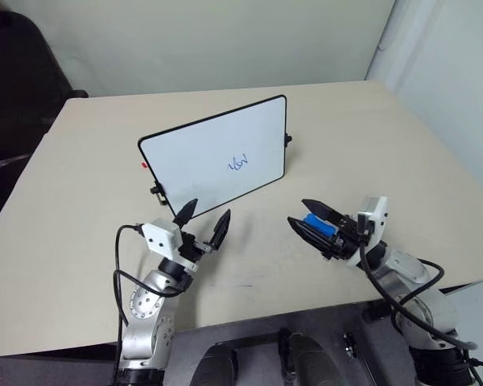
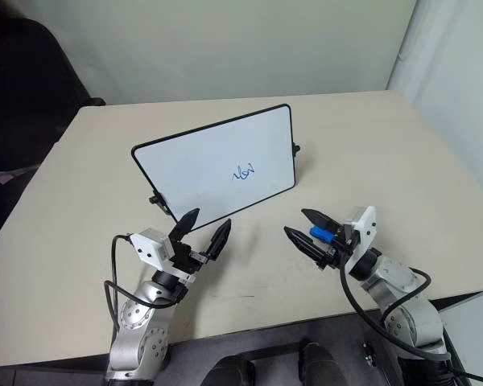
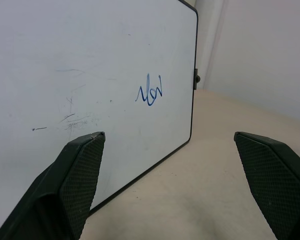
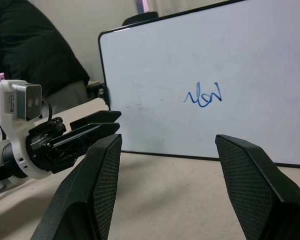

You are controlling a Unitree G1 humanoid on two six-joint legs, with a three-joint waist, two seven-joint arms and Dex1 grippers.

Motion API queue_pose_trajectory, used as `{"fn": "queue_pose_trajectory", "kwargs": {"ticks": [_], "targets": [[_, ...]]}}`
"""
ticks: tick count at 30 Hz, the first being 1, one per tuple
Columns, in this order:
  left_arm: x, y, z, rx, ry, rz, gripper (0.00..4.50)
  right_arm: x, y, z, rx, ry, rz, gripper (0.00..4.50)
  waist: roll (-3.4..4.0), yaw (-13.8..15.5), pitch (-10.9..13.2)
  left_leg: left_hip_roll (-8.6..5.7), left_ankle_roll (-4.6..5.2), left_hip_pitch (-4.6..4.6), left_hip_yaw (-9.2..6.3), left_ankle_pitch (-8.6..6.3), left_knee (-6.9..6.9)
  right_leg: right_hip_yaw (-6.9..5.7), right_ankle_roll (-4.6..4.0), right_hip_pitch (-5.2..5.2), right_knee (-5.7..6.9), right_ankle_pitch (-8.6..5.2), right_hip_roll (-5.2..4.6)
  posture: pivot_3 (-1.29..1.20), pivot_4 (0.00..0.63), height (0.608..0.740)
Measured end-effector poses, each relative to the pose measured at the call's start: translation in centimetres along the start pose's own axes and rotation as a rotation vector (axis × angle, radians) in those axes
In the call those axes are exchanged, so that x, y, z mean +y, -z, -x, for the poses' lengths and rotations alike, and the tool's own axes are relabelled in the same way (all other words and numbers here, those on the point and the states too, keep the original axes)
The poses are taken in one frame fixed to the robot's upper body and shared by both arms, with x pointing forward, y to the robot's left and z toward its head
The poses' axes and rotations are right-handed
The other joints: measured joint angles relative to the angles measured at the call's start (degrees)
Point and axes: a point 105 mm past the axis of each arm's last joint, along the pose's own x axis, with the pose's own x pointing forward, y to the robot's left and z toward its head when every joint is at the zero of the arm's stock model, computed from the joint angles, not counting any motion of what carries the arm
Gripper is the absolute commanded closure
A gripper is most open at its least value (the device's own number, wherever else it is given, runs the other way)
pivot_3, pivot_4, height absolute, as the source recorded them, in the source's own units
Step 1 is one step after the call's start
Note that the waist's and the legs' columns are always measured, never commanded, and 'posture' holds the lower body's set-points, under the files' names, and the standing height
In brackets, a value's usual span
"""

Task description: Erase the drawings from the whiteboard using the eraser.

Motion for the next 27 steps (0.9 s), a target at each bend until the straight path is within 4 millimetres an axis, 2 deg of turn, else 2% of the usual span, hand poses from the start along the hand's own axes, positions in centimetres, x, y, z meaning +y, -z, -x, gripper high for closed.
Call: {"fn": "queue_pose_trajectory", "kwargs": {"ticks": [6, 12, 21, 27], "targets": [[0.1, 0.8, 0.1, 0.025, 0.011, 0.024, 0.0, 0.0, 1.1, 0.5, 0.044, 0.035, -0.056, 1.35, 0.0, 0.0, 0.0, 0.0, 0.0, -0.01, 0.02, -0.02, 0.0, 0.01, 0.02, -0.01, -0.01, -0.01, 0.0, 0.0, 0.15, 0.737], [0.2, 0.7, 0.0, 0.027, 0.026, 0.016, 0.0, -0.9, 2.4, 1.5, 0.227, 0.101, -0.058, 1.35, 0.0, 0.0, 0.0, -0.01, -0.01, -0.01, 0.02, -0.02, 0.02, 0.01, 0.02, 0.01, -0.01, -0.01, -0.01, 0.0, 0.15, 0.737], [0.0, 0.8, -0.1, 0.021, 0.026, 0.035, 0.0, -3.6, 0.7, 1.7, 0.521, 0.127, 0.102, 1.35, -0.03, 0.0, 0.0, -0.03, -0.01, -0.02, 0.05, -0.01, 0.0, 0.02, 0.04, -0.01, -0.01, -0.03, 0.05, 0.0, 0.15, 0.737], [-0.4, 1.5, 0.4, 0.031, 0.009, 0.066, 0.0, -5.1, 1.0, 1.1, 0.698, 0.119, 0.113, 1.35, -0.03, 0.0, 0.0, -0.04, 0.0, -0.06, 0.06, -0.01, 0.0, 0.01, 0.17, -0.07, -0.02, -0.11, 0.08, 0.0, 0.15, 0.737]]}}
